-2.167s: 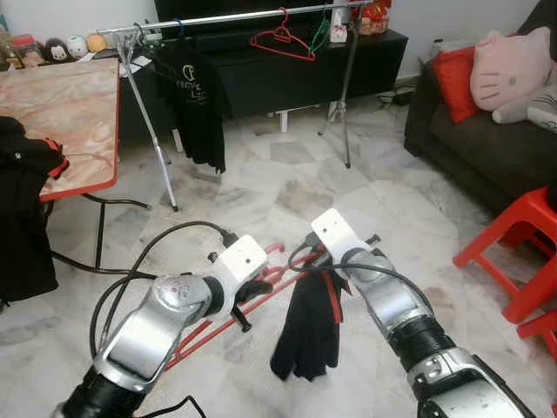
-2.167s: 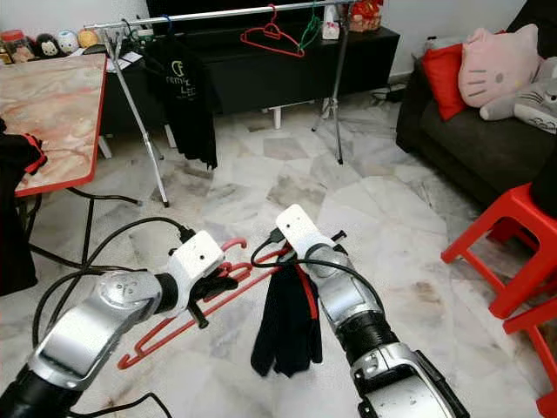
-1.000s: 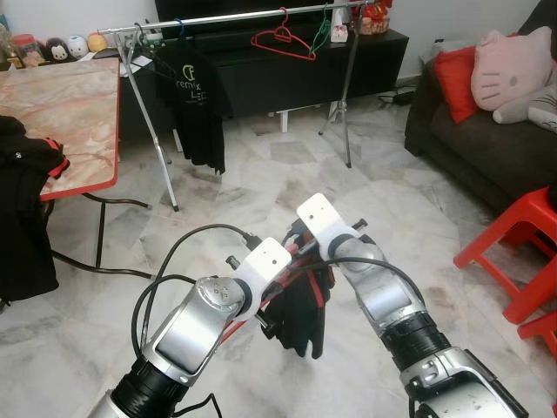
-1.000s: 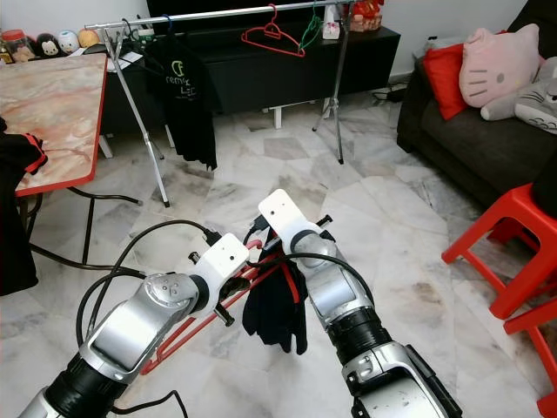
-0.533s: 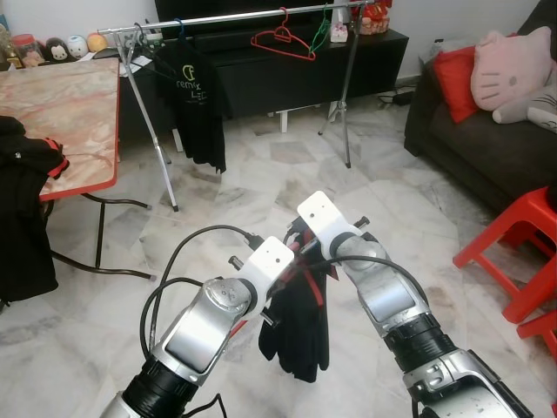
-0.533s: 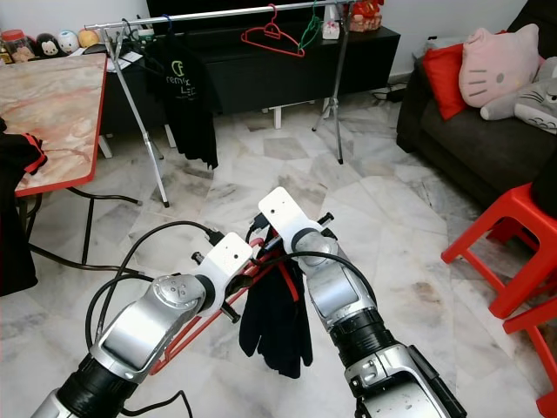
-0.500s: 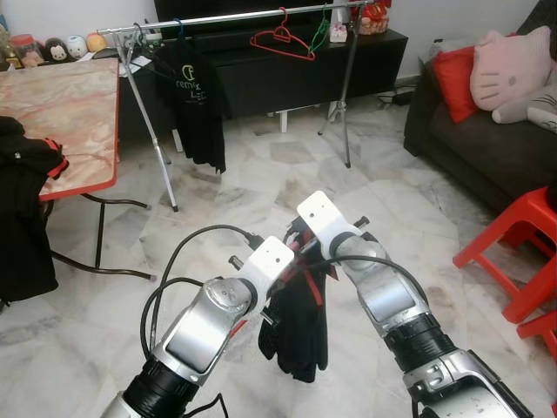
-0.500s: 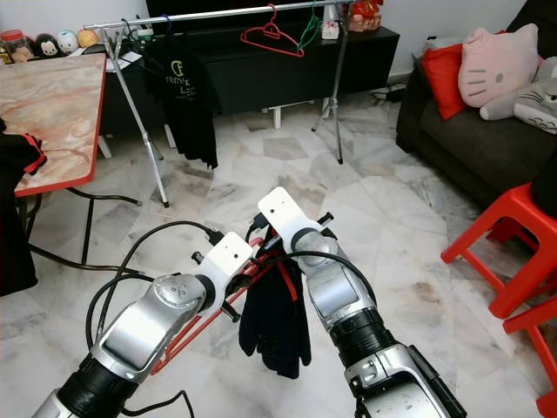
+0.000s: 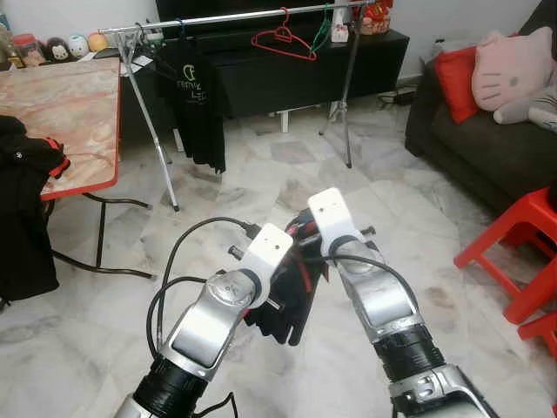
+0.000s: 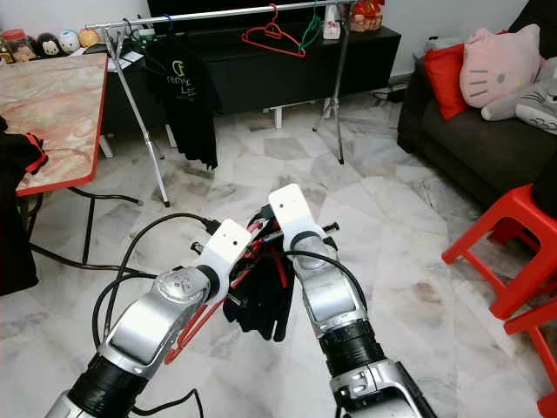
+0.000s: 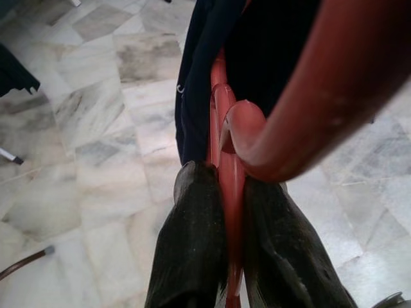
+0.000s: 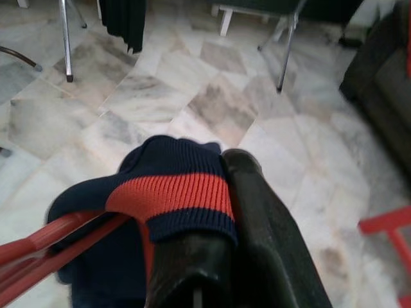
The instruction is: Hang hanger
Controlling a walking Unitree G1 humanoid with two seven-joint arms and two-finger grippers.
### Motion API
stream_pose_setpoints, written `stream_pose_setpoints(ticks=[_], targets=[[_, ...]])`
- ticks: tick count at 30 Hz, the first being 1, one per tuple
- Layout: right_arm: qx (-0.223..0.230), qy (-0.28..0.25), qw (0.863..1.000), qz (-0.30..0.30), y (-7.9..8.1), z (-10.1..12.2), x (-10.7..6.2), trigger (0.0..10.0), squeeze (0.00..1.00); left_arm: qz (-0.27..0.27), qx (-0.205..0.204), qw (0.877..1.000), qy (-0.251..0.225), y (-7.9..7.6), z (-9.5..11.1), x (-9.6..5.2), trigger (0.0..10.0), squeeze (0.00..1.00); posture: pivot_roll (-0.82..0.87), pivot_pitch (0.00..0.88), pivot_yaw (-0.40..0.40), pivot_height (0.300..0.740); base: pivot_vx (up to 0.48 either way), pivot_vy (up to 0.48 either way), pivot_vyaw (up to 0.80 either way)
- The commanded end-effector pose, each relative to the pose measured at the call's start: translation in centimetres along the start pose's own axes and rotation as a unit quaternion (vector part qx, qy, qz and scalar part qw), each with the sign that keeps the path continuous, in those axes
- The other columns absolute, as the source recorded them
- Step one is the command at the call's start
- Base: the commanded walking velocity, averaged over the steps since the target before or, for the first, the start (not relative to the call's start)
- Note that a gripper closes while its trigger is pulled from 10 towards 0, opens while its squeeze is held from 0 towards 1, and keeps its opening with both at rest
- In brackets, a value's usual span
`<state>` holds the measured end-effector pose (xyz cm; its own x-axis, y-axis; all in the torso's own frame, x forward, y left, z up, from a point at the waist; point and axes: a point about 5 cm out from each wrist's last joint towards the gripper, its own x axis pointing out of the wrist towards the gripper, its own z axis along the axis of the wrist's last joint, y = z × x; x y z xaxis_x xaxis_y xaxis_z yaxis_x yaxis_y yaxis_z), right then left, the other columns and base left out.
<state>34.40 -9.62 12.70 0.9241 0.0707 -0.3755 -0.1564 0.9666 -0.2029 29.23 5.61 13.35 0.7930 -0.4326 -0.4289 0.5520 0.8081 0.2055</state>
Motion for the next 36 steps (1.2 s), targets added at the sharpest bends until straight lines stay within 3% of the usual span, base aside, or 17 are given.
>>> stream_pose_setpoints(ticks=[1,9,13,17,20,25,29,31,32,36], targets=[[0.037,-0.008,0.999,-0.006,-0.7,0.3,-0.2,10.0,0.0,0.01,-0.009,1.0,0.012,0.6,-0.6,0.0,10.0,0.0,0.03,0.0,-0.038,0.74,0.0,0.0,0.0],[0.094,-0.001,0.996,0.006,0.1,-0.4,-0.1,10.0,0.0,-0.009,-0.007,1.0,0.003,0.3,-0.5,0.0,10.0,0.0,0.03,0.0,-0.038,0.74,0.0,0.0,0.0],[0.155,0.028,0.988,-0.008,-0.3,-1.6,-0.1,10.0,0.0,-0.009,-0.009,1.0,-0.001,0.2,-0.5,-0.1,10.0,0.0,0.03,0.0,-0.04,0.74,0.0,0.0,0.0],[0.144,0.048,0.988,-0.005,-0.4,-2.8,-0.1,10.0,0.0,-0.026,0.0,1.0,-0.009,0.0,-0.2,-0.2,10.0,0.0,0.03,0.0,-0.039,0.74,0.0,0.0,0.0],[0.114,0.045,0.992,0.024,0.2,-2.9,0.0,10.0,0.0,-0.061,0.013,0.998,-0.011,-0.8,-0.2,-0.4,10.0,0.0,0.03,0.0,-0.038,0.74,0.0,0.0,0.0],[0.029,0.02,0.997,0.066,1.6,-2.1,0.1,10.0,0.0,-0.149,0.07,0.986,-0.026,-2.8,-0.2,-1.2,10.0,0.0,0.03,0.0,-0.039,0.74,0.0,0.0,0.0],[-0.057,0.007,0.993,0.104,2.8,-1.6,0.2,10.0,0.0,-0.248,0.115,0.961,-0.049,-4.9,-0.4,-2.5,10.0,0.0,0.03,0.0,-0.039,0.74,0.0,0.0,0.0],[-0.067,0.008,0.992,0.11,3.0,-1.7,0.2,10.0,0.0,-0.259,0.118,0.957,-0.054,-5.2,-0.3,-2.7,10.0,0.0,0.03,0.0,-0.039,0.74,0.0,0.0,0.0],[-0.104,0.021,0.986,0.129,3.4,-2.1,0.4,10.0,0.0,-0.284,0.126,0.948,-0.073,-5.7,0.0,-3.2,10.0,0.0,0.03,0.0,-0.041,0.74,0.0,0.0,0.0],[-0.143,0.043,0.978,0.142,3.6,-3.2,0.7,10.0,0.0,-0.274,0.128,0.948,-0.096,-5.5,0.7,-3.2,10.0,0.0,0.03,0.0,-0.042,0.74,0.0,0.0,0.0]])
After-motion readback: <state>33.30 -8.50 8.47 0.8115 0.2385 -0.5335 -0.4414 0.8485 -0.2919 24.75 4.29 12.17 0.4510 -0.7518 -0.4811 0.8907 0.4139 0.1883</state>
